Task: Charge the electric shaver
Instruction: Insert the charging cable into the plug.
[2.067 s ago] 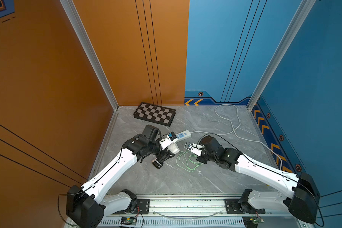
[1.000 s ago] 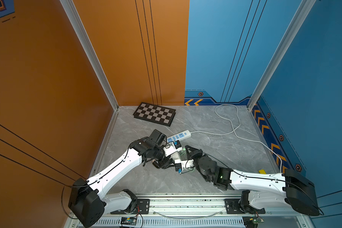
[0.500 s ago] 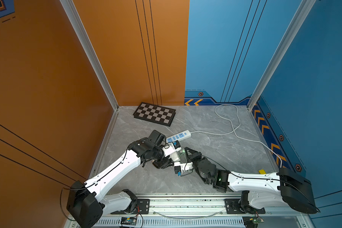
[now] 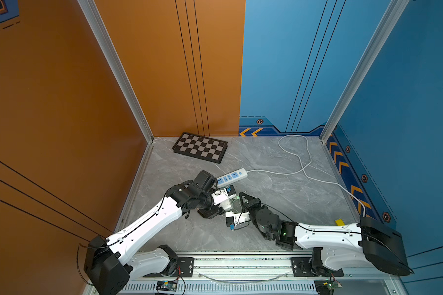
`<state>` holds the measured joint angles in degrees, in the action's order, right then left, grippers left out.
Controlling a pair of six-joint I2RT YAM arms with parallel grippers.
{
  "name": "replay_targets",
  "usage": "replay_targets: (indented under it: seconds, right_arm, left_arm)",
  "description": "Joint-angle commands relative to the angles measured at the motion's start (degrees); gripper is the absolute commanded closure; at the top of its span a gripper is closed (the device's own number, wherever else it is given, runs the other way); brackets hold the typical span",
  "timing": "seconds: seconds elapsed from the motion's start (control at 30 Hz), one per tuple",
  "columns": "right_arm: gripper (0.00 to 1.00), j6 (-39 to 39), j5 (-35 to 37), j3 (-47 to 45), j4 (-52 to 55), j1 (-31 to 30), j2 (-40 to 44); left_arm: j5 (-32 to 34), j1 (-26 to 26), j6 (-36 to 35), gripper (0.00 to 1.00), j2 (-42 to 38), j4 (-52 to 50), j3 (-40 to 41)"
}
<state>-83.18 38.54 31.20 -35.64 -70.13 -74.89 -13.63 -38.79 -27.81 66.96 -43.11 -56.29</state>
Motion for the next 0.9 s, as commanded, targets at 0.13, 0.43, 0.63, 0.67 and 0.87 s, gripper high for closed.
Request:
replay_targets:
  seconds: [0.13, 0.43, 0.63, 0.67, 0.87]
  right_arm:
    - [1.00, -0.3, 3.5, -1.2, -3.1, -2.0, -1.7]
    - [1.00, -2.3, 4.2, -1.1, -5.3, -3.5, -2.2]
    - [1.00, -2.5, 4.0, -0.8, -6.2, -4.6, -3.5]
    - [1.00, -2.3, 3.9, -0.7, -6.3, -4.9, -3.7]
    - [1.00, -1.6, 3.8, -1.0, -6.2, -5.9, -4.5]
  left_arm:
    - [0.0, 1.0, -1.3, 1.00, 0.1, 0.0, -0.2]
    - [-0.5, 0.6, -1.5, 1.00, -0.8, 0.7, 1.3]
    - [-1.9, -0.6, -2.3, 1.00, -1.3, 1.2, 2.5]
    - [-2.2, -0.7, -2.4, 1.00, -1.5, 1.3, 2.6]
    - [-3.2, -0.7, -2.7, 1.00, -2.8, 0.3, 2.2]
